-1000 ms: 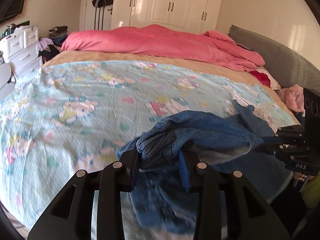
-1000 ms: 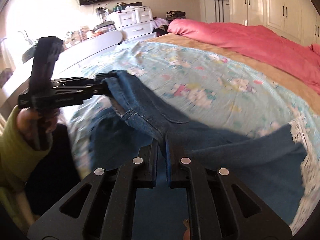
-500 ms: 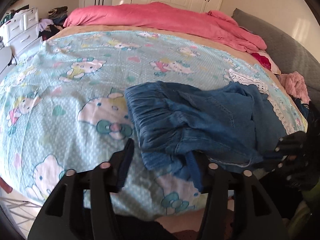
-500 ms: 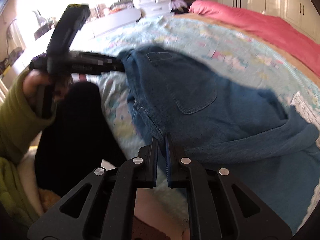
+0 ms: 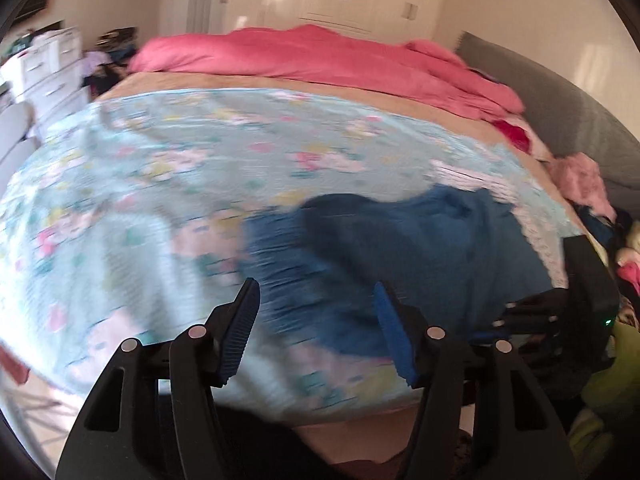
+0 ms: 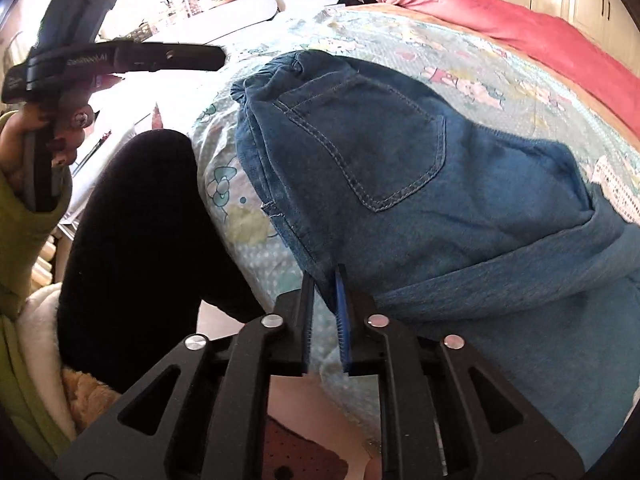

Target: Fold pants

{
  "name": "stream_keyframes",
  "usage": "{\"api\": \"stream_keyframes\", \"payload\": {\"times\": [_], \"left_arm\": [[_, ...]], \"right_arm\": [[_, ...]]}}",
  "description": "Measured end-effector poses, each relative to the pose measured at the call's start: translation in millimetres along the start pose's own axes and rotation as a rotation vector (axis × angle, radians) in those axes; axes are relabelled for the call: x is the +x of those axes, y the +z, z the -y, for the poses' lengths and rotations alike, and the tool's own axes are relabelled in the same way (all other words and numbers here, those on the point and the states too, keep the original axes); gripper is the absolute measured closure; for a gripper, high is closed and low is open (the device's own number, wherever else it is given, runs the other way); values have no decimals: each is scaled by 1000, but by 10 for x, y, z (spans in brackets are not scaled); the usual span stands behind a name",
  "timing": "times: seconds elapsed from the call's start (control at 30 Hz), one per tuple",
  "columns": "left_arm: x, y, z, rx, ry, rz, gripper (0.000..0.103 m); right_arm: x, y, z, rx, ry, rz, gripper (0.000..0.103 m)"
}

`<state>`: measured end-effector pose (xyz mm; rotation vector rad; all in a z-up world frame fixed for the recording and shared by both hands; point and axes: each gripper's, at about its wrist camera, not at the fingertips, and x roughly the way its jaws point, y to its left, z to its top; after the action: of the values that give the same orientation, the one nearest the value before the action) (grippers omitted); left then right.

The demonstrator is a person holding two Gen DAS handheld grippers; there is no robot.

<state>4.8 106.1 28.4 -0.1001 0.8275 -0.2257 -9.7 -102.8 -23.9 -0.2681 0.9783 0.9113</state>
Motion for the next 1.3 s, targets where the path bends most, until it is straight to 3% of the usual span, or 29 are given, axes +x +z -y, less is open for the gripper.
{"api": "stream_keyframes", "payload": {"times": [0.1, 0.2, 0.27, 0.3, 0.4, 0.5, 0.7, 0.8, 1.0, 1.3], "left_arm": [[256, 14, 190, 61, 3, -43, 47], [521, -63, 179, 66, 35, -103, 49], [593, -106, 130, 53, 35, -112, 49], [602, -115, 118, 54, 35, -108, 49], [600, -123, 112, 56, 34, -99, 49], [604, -137, 81, 40, 27, -85, 49], [510, -119, 86, 7, 25, -46, 48], [313, -55, 137, -4, 16, 5, 47], [96, 118, 414, 50, -23, 55, 32], [550, 153, 1024, 124, -175, -37, 30]], "right_arm": [[-168, 15, -6, 15, 30, 19, 85], [-456, 35, 53, 52, 46, 94, 80], [-537, 63, 136, 86, 27, 128, 67], [-534, 86, 172, 100, 14, 130, 66], [-290, 106, 311, 158, -61, 50, 65], [4, 38, 362, 199, -71, -37, 64], [-134, 62, 376, 200, -82, -7, 58], [-404, 89, 501, 234, -156, 58, 50], [-816, 184, 953, 321, -301, 155, 34], [-823, 278, 1594, 376, -522, 137, 24]]}}
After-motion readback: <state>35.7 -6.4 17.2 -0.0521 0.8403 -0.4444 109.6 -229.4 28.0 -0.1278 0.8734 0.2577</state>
